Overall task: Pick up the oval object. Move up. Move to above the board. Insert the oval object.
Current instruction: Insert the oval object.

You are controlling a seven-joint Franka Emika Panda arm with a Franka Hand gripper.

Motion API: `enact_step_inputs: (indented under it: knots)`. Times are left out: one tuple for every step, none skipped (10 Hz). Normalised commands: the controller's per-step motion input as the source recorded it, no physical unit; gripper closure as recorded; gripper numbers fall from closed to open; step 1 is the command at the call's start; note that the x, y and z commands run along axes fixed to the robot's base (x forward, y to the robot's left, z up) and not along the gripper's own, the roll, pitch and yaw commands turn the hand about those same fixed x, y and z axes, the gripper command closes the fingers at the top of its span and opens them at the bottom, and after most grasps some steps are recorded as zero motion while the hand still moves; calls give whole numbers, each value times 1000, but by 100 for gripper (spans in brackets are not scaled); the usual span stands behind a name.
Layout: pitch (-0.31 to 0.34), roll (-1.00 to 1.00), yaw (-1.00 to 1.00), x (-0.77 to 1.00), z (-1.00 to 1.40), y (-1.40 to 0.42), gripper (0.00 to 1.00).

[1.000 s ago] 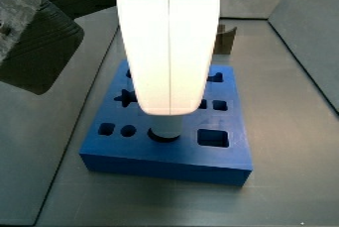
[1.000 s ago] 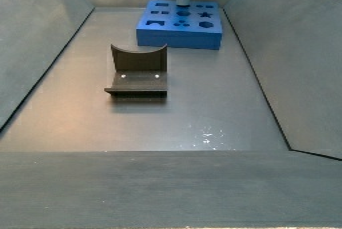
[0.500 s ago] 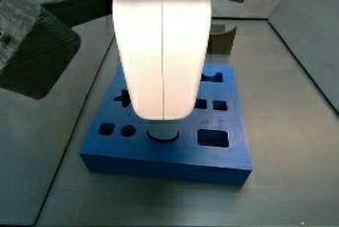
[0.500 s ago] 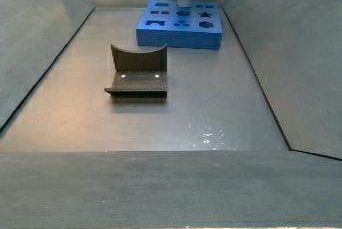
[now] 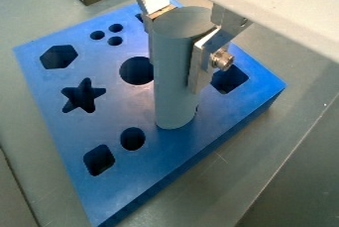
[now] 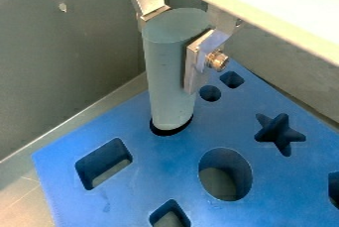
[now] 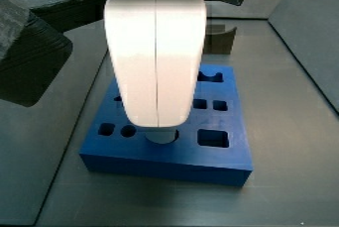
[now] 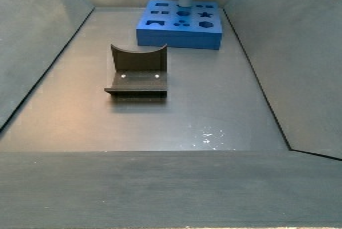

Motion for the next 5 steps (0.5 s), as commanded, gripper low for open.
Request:
enact_step_inputs:
  knots:
    - [0,0,0,0,-177,66,100]
    - [0,0,0,0,-251,129,100]
    - [0,-79,0,6,-117,46,100]
    - [0,-69,0,0,-23,14,100]
    - [0,-16,0,0,0,0,100]
